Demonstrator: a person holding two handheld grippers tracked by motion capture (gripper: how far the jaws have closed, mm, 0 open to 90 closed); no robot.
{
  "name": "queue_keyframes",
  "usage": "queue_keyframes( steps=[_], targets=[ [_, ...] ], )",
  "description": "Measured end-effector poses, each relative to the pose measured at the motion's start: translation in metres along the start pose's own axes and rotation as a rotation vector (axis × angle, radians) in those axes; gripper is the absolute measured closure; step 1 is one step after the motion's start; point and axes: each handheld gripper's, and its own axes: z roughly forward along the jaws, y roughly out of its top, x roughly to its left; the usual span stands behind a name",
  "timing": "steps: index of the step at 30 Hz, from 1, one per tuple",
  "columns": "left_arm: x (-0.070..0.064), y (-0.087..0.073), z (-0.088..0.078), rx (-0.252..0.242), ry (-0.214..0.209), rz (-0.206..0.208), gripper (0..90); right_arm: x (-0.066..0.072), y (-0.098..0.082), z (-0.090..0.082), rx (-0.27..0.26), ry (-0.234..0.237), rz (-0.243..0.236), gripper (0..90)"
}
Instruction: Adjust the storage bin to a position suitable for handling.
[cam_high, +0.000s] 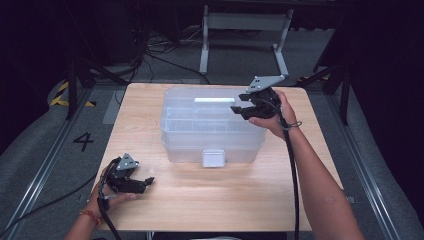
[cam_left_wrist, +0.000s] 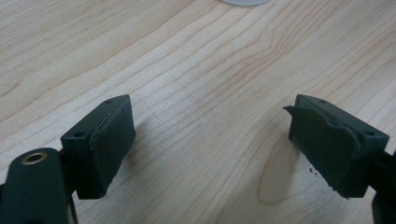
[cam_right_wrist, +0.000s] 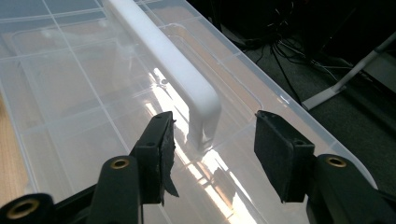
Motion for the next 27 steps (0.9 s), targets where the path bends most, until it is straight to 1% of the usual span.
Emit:
queue_keyframes(
  steps=[2,3,4,5,7,9,10,11,12,13,14,15,18,21,27],
  targets=[
    [0.0,0.0,0.0,-0.002,0.007,0.004,15.2,0.002,0.003,0.002,0.005,0.008,-0.009,54.3],
    [0.001,0.0,-0.001,-0.001,0.014,0.016,15.4,0.003,0.004,0.003,0.007,0.007,-0.015,56.2],
    [0.002,0.0,-0.001,0.001,0.016,0.022,15.6,0.005,0.005,0.005,0.016,0.001,-0.02,60.4],
    [0.002,-0.001,-0.001,-0.007,0.009,-0.006,16.0,0.006,0.006,0.007,0.022,-0.003,-0.03,63.2],
    [0.002,-0.001,-0.001,-0.009,0.011,-0.009,16.9,0.006,0.006,0.01,0.034,-0.015,-0.021,65.2],
    [0.002,-0.001,-0.001,-0.009,0.017,0.001,16.9,0.005,0.006,0.011,0.03,-0.014,-0.016,67.4],
    [0.002,-0.001,-0.001,-0.009,0.014,-0.008,16.9,0.005,0.006,0.011,0.025,-0.015,-0.013,69.3],
    [0.002,0.0,-0.001,-0.009,0.02,0.004,16.9,0.005,0.007,0.011,0.022,-0.015,-0.011,70.7],
    [0.002,-0.001,0.0,-0.01,0.01,-0.008,16.9,0.006,0.008,0.011,0.015,-0.008,-0.012,72.3],
    [0.001,-0.001,0.0,-0.01,0.01,-0.015,17.0,0.007,0.008,0.011,0.017,-0.01,-0.018,72.6],
    [0.002,0.0,0.0,-0.011,0.014,-0.003,17.1,0.008,0.009,0.012,0.02,-0.018,-0.025,72.8],
    [0.002,0.0,0.0,-0.011,0.012,-0.007,17.2,0.008,0.009,0.012,0.024,-0.021,-0.032,73.1],
    [0.002,0.0,0.0,-0.013,0.011,-0.007,17.2,0.008,0.009,0.012,0.024,-0.018,-0.032,73.3],
    [0.002,0.0,0.0,-0.012,0.012,-0.007,17.4,0.008,0.01,0.011,0.028,-0.023,-0.042,73.5],
    [0.003,0.0,0.0,-0.014,0.004,0.003,18.5,0.007,0.011,0.012,0.031,-0.025,-0.046,73.6]
  ],
)
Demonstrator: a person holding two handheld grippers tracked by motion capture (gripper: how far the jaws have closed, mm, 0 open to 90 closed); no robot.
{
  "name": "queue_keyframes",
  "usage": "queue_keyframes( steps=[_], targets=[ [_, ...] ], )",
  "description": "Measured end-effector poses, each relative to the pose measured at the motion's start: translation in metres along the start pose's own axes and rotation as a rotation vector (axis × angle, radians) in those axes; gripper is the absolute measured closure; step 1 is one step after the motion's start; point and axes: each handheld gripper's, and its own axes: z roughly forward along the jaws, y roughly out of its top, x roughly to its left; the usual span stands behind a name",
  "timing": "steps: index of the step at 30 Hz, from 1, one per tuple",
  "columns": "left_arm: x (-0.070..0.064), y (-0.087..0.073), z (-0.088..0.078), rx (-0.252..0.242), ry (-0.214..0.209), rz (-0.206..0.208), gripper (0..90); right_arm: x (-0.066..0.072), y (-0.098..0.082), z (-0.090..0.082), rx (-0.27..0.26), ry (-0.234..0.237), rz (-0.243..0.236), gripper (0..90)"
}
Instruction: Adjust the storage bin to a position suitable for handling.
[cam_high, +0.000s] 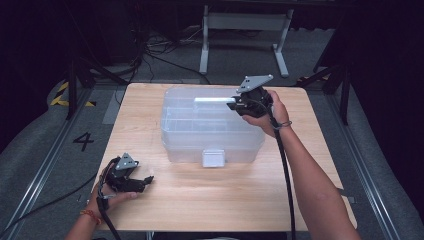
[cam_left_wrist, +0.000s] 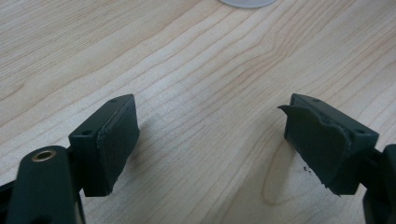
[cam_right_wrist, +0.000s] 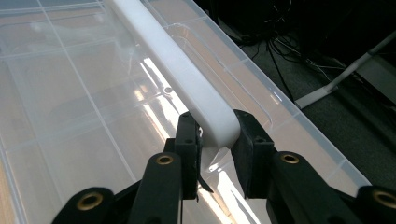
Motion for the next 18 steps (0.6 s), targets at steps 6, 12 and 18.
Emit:
queue_keyframes(
  steps=[6,12,18],
  targets=[
    [-0.0001,0.0006,-0.0002,0.006,-0.002,-0.001,19.0,-0.0021,0.0021,0.0001,0.01,0.014,0.003,73.7],
    [-0.0005,0.0009,0.0003,0.002,-0.005,-0.008,19.8,-0.0044,0.0047,-0.0002,0.023,0.024,0.006,73.8],
    [-0.0006,0.0022,-0.0003,0.01,0.001,0.008,21.9,-0.0103,0.0075,-0.0001,0.018,0.036,0.032,73.8]
  ],
)
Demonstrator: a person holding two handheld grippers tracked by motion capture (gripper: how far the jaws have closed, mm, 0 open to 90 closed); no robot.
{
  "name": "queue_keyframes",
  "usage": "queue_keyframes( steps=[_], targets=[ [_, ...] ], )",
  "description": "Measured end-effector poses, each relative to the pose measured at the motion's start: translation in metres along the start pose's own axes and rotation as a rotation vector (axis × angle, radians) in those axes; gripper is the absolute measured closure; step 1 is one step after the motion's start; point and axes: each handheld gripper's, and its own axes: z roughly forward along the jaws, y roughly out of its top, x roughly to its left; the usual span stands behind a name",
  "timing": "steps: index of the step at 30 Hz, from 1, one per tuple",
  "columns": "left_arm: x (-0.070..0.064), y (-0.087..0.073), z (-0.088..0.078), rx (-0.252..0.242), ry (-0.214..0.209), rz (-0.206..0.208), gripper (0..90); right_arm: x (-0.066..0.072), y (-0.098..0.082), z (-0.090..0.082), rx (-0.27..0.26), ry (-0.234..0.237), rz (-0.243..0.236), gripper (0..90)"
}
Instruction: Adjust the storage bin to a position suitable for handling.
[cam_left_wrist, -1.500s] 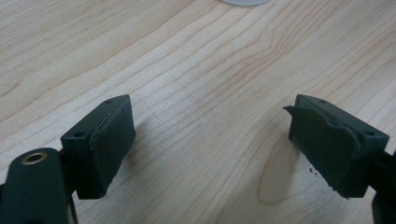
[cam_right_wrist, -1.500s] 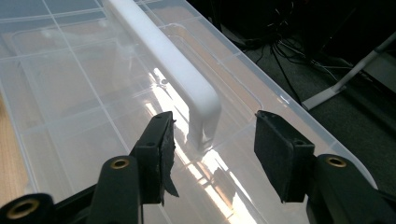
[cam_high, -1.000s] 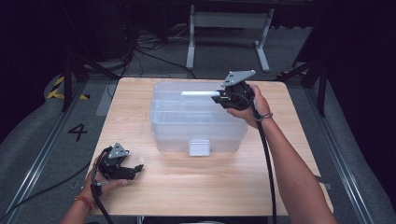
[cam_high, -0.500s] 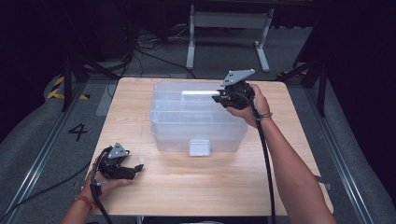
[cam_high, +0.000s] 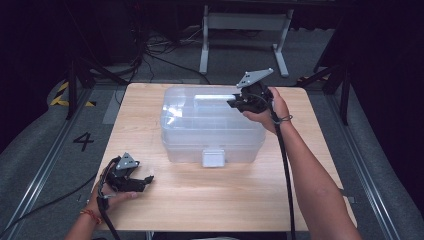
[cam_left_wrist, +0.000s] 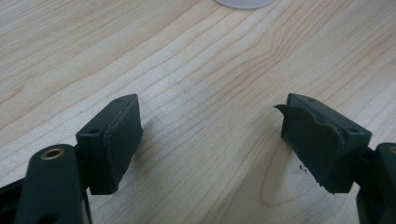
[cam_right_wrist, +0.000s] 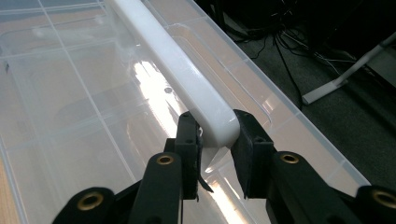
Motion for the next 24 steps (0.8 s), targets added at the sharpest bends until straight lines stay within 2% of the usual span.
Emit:
queue_keyframes(
  steps=[4,7,12,13,15,17,18,24],
  targets=[
    [-0.001,0.003,-0.002,0.0,0.005,0.009,24.5,-0.003,0.002,0.0,0.003,0.008,0.008,73.8],
    [-0.005,0.009,-0.006,-0.031,0.015,0.029,26.2,-0.005,0.003,0.0,0.004,0.015,0.018,73.7],
    [-0.007,0.02,-0.013,-0.083,0.015,0.034,29.4,-0.008,0.005,0.0,0.011,0.026,0.024,73.7],
    [-0.009,0.028,-0.015,-0.095,0.029,0.065,30.4,-0.009,0.006,0.0,0.013,0.026,0.026,73.7],
    [-0.011,0.031,-0.016,-0.104,0.035,0.078,30.9,-0.009,0.007,0.0,0.012,0.029,0.029,73.7],
    [-0.013,0.037,-0.017,-0.12,0.034,0.085,31.6,-0.011,0.008,0.0,0.011,0.034,0.037,73.7],
    [-0.014,0.041,-0.018,-0.144,0.028,0.079,31.8,-0.013,0.009,0.001,0.01,0.034,0.051,73.6],
    [-0.015,0.051,-0.026,-0.173,0.035,0.093,33.2,-0.016,0.013,0.002,0.012,0.017,0.053,73.4]
  ],
)
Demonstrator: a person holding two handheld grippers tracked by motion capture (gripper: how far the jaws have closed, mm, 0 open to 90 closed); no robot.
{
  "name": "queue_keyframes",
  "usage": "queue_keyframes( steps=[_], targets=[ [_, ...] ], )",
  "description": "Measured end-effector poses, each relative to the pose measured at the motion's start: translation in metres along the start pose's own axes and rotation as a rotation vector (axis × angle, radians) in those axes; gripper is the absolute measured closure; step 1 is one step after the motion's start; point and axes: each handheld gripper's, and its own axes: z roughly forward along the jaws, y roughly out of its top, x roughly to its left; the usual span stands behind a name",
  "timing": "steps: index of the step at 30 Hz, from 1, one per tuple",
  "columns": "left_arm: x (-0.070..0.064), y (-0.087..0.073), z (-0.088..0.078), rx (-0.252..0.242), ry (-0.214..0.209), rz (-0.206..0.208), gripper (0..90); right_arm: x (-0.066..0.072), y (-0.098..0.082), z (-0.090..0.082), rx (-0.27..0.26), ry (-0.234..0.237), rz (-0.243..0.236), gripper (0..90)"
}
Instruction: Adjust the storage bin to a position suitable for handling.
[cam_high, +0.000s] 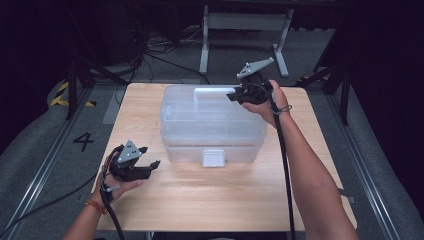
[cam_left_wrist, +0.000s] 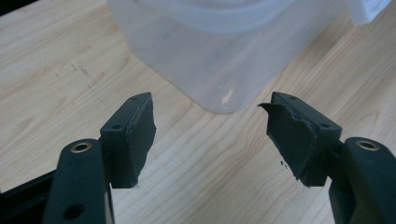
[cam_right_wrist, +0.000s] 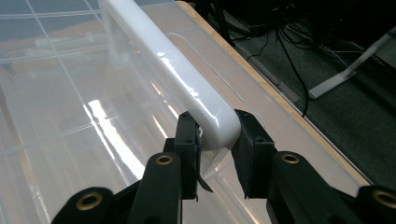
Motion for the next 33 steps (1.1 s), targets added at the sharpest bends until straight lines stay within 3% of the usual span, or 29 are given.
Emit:
queue_keyframes(
  steps=[6,10,14,22,33],
  targets=[
    [-0.001,0.019,-0.007,-0.076,-0.006,-0.004,37.6,-0.002,0.002,0.0,0.005,-0.001,0.002,73.3],
    [-0.001,0.028,-0.005,-0.097,-0.009,-0.004,40.8,-0.002,0.003,0.0,0.008,-0.004,0.004,73.2],
    [-0.003,0.035,-0.001,-0.13,-0.025,-0.009,51.5,-0.001,0.004,0.0,0.015,-0.006,0.002,73.1],
    [-0.004,0.041,0.007,-0.152,-0.067,-0.032,61.2,-0.002,0.005,0.0,0.02,-0.007,0.0,73.0],
    [-0.002,0.04,0.015,-0.167,-0.05,-0.07,75.9,-0.001,0.005,0.0,0.02,-0.014,-0.003,72.7]
  ],
)
